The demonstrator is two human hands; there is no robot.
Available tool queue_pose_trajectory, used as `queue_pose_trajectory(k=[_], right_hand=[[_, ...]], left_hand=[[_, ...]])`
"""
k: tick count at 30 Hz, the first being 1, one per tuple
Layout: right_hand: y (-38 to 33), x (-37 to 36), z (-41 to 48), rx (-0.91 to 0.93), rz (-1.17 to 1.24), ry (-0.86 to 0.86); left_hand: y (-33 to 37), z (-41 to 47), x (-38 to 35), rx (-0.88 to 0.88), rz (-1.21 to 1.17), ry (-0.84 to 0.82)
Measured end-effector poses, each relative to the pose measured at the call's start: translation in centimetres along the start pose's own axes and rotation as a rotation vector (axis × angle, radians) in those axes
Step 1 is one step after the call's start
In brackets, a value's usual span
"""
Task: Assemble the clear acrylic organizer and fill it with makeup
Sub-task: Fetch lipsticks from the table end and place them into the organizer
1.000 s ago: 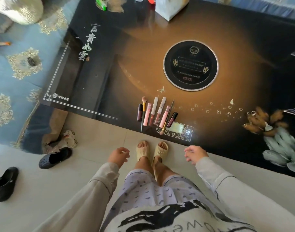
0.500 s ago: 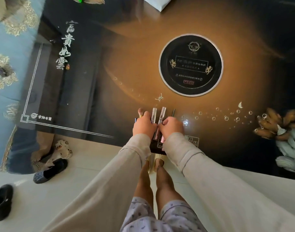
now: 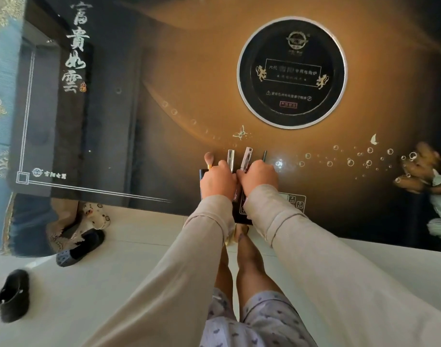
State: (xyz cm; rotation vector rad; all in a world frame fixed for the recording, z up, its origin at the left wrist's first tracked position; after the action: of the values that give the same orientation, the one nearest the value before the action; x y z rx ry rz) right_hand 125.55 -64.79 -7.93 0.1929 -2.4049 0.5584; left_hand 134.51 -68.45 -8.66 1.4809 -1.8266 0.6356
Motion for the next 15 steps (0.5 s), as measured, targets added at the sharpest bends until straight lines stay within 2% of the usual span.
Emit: queue_pose_trajectory(k=[7,15], right_hand=[[0.0,0.2,-0.3,-0.05,0.123,0.016],[2.0,3.0,-4.3,0.057,0.233,-0.054]], left_hand=[[-0.1,-0.1,0.6,-0.018,0.001,-0.029],[-2.2,-3.7,2.5,-0.044,-0.158,0.003]])
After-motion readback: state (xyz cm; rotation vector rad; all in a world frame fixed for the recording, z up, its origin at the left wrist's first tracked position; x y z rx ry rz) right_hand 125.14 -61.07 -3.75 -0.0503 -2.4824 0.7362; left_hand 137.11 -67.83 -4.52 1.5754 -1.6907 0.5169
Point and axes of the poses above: each hand's wrist, its own z-axis towards the middle knuckle, its own x-axis out of the back of the hand, y = z × x, the point moved 4 cm from there along z, towards the middle knuckle, and after that the axes turned 14 degrees about z, right-handed, at the moved point
